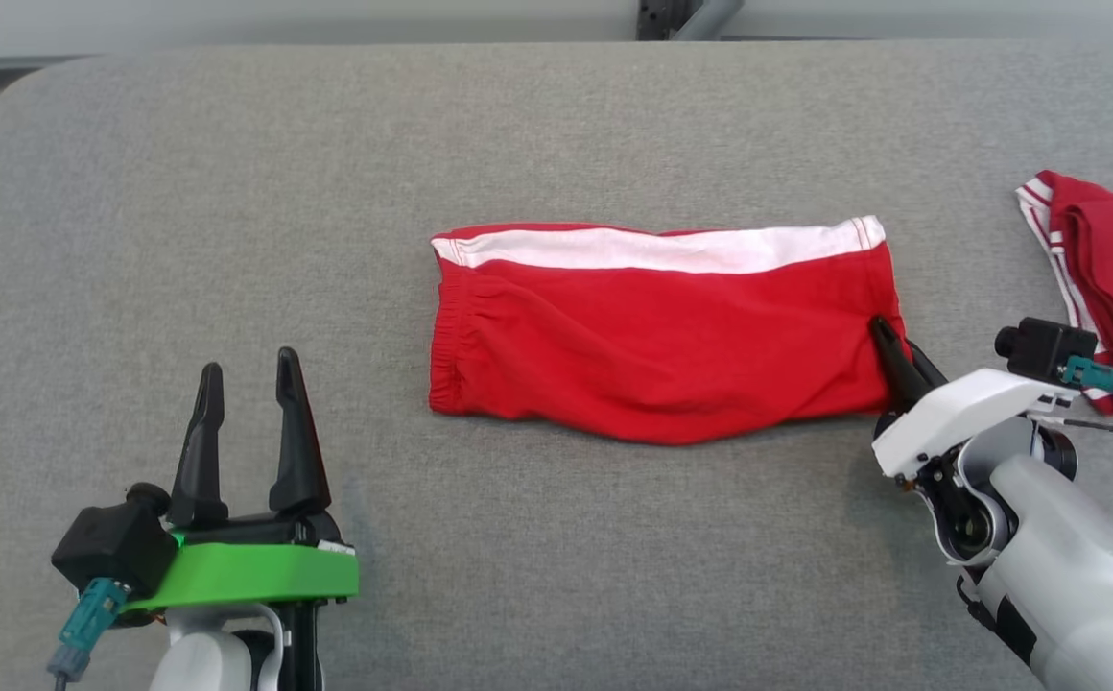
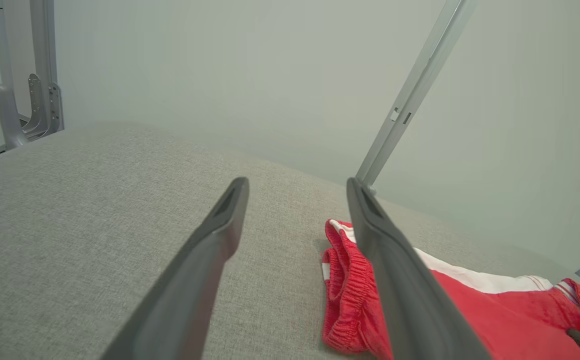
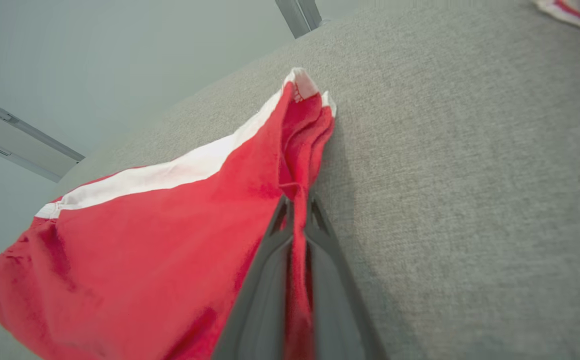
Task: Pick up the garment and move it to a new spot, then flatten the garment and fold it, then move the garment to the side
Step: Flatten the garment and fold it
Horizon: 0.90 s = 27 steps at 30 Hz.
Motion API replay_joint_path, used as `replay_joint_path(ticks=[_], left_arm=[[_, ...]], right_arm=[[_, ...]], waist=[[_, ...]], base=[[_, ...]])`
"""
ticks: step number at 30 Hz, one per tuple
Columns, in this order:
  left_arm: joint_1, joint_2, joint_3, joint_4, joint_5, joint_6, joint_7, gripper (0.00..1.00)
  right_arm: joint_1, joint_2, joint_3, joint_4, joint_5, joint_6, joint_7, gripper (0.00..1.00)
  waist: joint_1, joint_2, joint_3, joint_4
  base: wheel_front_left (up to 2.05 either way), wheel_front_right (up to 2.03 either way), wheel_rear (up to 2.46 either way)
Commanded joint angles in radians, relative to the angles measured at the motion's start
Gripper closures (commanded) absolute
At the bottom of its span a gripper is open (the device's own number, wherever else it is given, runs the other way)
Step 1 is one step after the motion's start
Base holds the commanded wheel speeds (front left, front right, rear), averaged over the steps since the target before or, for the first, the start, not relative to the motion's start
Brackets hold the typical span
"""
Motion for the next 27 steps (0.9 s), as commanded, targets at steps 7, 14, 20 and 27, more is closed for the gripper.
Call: replay_joint_path(ticks=[7, 14, 20, 27], left_arm=[[0.032, 0.002, -0.022, 0.018, 0.024, -0.013, -0.003, 0.0], [0.034, 0.002, -0.038, 0.038, 0.019, -0.015, -0.002, 0.0], [0.038, 0.002, -0.044, 0.045, 0.017, -0.013, -0.002, 0.0], [0.036, 0.002, -0.048, 0.051, 0.01, -0.013, -0.002, 0.0]], right_arm=[[0.089, 0.028, -0.107, -0.03, -0.077, -0.001, -0.005, 1.0], [0.098, 0.036, -0.148, -0.017, -0.104, -0.001, 0.004, 1.0], [0.043, 0.018, -0.168, 0.014, -0.146, -0.001, 0.048, 1.0], [-0.054, 0.079, -0.146, -0.003, -0.221, -0.001, 0.105, 1.0]], waist=[[0.0, 0.0069, -0.039, -0.036], [0.0, 0.0069, -0.048, -0.029], [0.0, 0.0069, -0.055, -0.015], [0.0, 0.0069, -0.064, 0.0]], base=[[0.0, 0.0, 0.0], [0.0, 0.0, 0.0], [0.0, 0.0, 0.0], [0.0, 0.0, 0.0]])
